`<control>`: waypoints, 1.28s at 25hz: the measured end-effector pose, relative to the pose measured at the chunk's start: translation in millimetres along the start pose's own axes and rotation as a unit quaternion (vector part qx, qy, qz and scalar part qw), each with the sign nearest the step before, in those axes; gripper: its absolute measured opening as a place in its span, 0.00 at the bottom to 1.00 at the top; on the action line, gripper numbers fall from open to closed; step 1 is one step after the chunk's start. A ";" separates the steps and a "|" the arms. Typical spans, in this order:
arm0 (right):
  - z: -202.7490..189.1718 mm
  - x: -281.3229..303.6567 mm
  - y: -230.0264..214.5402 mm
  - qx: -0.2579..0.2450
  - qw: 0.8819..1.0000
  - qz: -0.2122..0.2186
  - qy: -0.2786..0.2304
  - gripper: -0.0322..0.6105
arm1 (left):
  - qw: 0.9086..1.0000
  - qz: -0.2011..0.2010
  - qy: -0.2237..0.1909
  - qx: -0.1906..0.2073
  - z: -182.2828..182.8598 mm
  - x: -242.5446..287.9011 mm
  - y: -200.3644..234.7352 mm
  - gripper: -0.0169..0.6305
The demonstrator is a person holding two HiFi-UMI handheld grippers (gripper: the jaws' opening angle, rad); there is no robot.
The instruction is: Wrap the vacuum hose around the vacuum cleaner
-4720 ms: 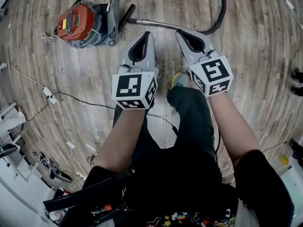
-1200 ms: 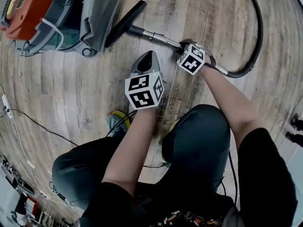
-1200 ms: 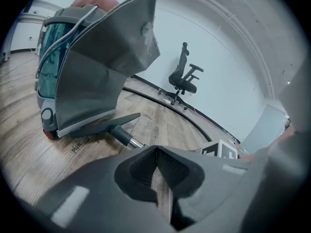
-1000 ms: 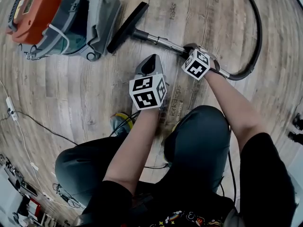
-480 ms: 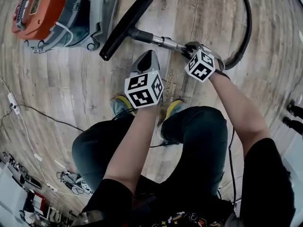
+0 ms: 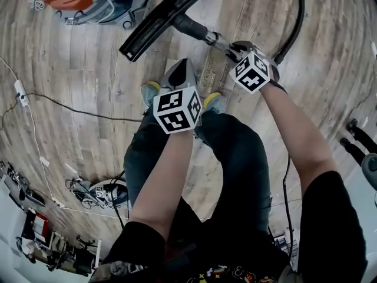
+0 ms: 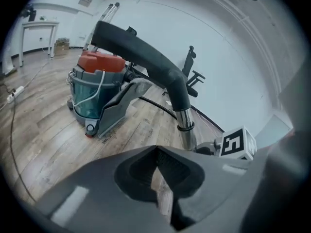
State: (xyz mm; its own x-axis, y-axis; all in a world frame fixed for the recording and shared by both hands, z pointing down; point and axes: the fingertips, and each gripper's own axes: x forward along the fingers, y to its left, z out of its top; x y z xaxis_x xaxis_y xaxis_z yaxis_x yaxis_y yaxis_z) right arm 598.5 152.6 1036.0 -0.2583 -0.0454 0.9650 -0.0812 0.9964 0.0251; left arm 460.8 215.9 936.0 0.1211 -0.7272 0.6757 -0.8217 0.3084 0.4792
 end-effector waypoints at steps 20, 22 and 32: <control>145.1 -167.0 56.2 0.062 0.995 0.004 -0.082 0.34 | 0.997 0.025 -0.067 0.007 129.6 -172.5 -17.1 0.03; 157.7 -182.1 59.1 0.069 0.994 0.007 -0.090 0.34 | 0.997 0.025 -0.071 0.012 139.3 -185.1 -20.6 0.03; 210.4 -266.7 91.8 0.086 0.987 0.016 -0.135 0.34 | 0.995 0.016 -0.090 0.028 182.1 -246.4 -47.3 0.03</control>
State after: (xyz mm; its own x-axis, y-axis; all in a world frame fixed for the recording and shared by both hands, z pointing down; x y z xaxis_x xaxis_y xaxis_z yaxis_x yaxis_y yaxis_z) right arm 457.4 241.1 726.0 -0.5088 -0.0538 0.8592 -0.2239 0.9720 -0.0717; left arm 368.4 268.9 644.8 -0.0033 -0.8175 0.5760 -0.8538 0.3021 0.4240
